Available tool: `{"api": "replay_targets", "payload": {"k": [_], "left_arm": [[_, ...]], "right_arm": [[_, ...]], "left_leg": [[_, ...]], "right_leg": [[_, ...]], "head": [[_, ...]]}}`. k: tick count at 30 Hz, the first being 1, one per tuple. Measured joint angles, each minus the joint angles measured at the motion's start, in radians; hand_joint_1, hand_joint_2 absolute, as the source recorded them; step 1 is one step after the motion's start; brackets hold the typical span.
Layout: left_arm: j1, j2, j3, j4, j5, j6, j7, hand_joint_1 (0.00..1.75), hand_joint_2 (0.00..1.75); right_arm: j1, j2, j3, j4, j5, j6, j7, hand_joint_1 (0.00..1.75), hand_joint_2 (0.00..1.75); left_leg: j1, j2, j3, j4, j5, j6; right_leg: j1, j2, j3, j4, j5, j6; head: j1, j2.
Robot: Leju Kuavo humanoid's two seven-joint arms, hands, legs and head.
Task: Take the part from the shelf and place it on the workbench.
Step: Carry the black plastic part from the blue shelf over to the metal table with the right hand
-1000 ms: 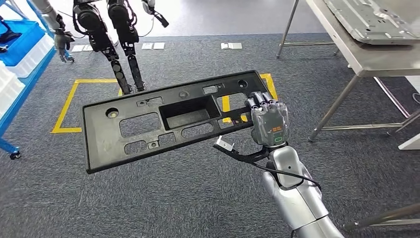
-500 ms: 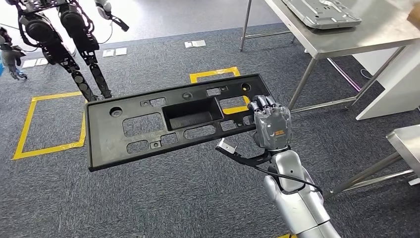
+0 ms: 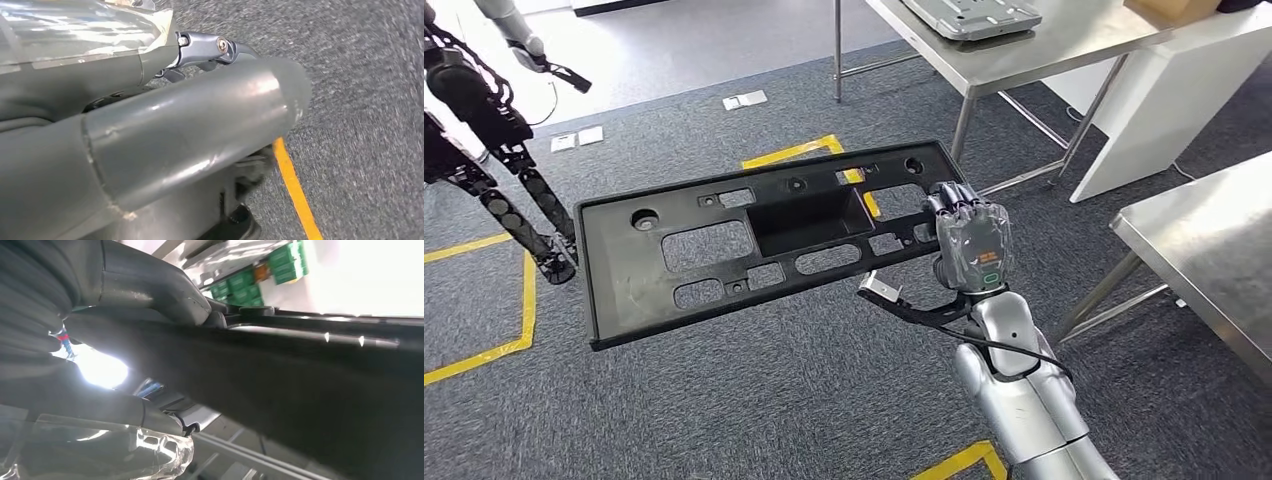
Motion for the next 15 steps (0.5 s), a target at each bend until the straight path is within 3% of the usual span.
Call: {"api": "replay_targets", "payload": {"k": [2, 3, 5, 6, 8, 10, 12, 13, 15], "left_arm": [[-0.001, 0.001, 0.000, 0.000, 0.000, -0.002, 0.000, 0.00, 0.00], [0.000, 0.001, 0.000, 0.000, 0.001, -0.004, 0.001, 0.00, 0.00], [-0.001, 0.000, 0.000, 0.000, 0.005, -0.013, 0.003, 0.00, 0.00], [-0.002, 0.000, 0.000, 0.000, 0.008, -0.017, 0.004, 0.00, 0.00], [-0.003, -0.001, 0.001, 0.000, 0.011, -0.024, 0.009, 0.00, 0.00], [-0.001, 0.000, 0.001, 0.000, 0.012, -0.030, 0.016, 0.00, 0.00], [0.002, 0.000, 0.001, 0.000, 0.015, -0.035, 0.023, 0.00, 0.00], [0.002, 0.000, 0.001, 0.000, 0.016, -0.038, 0.025, 0.00, 0.00], [0.001, -0.001, 0.002, 0.000, 0.018, -0.042, 0.027, 0.00, 0.00]], "right_arm": [[-0.003, 0.001, 0.001, 0.000, 0.011, 0.002, 0.006, 1.75, 1.75], [-0.005, 0.001, 0.001, 0.000, 0.020, 0.004, 0.011, 1.75, 1.75], [-0.008, 0.000, 0.000, 0.000, 0.042, 0.010, 0.022, 1.75, 1.75], [-0.008, -0.002, -0.002, 0.001, 0.053, 0.014, 0.027, 1.75, 1.75], [-0.014, -0.007, -0.007, 0.005, 0.075, 0.021, 0.038, 1.75, 1.75], [-0.023, -0.010, -0.010, 0.014, 0.094, 0.027, 0.047, 1.75, 1.75], [-0.029, -0.013, -0.013, 0.028, 0.107, 0.034, 0.055, 1.75, 1.75], [-0.031, -0.016, -0.016, 0.037, 0.111, 0.036, 0.057, 1.75, 1.75], [-0.041, -0.021, -0.022, 0.053, 0.115, 0.036, 0.060, 1.75, 1.75]], "left_leg": [[0.004, -0.044, 0.057, -0.123, 0.048, 0.003], [0.004, -0.057, 0.068, -0.150, 0.054, 0.004], [-0.002, -0.043, 0.069, -0.159, 0.057, 0.012], [-0.004, -0.031, 0.069, -0.164, 0.063, 0.020], [-0.004, -0.007, 0.070, -0.175, 0.074, 0.035], [-0.006, 0.020, 0.067, -0.178, 0.077, 0.041], [-0.007, 0.050, 0.065, -0.178, 0.077, 0.041], [-0.007, 0.063, 0.064, -0.177, 0.077, 0.040], [-0.008, 0.087, 0.065, -0.176, 0.075, 0.038]], "right_leg": [[0.004, 0.023, -0.005, 0.004, 0.003, 0.005], [0.005, 0.033, -0.010, 0.005, 0.006, 0.010], [0.005, 0.051, -0.023, 0.001, 0.013, 0.024], [0.004, 0.046, -0.029, 0.003, 0.014, 0.029], [0.007, -0.003, -0.061, 0.058, -0.015, 0.030], [0.006, -0.052, -0.122, 0.192, -0.078, 0.025], [0.004, -0.062, -0.169, 0.303, -0.119, 0.033], [0.004, -0.065, -0.164, 0.304, -0.117, 0.041], [0.004, -0.090, -0.091, 0.182, -0.076, 0.056]], "head": [[0.001, 0.000], [0.001, 0.000], [0.002, 0.000], [0.002, 0.000], [0.005, 0.000], [0.007, 0.000], [0.007, 0.000], [0.008, 0.000], [0.009, 0.000]]}}
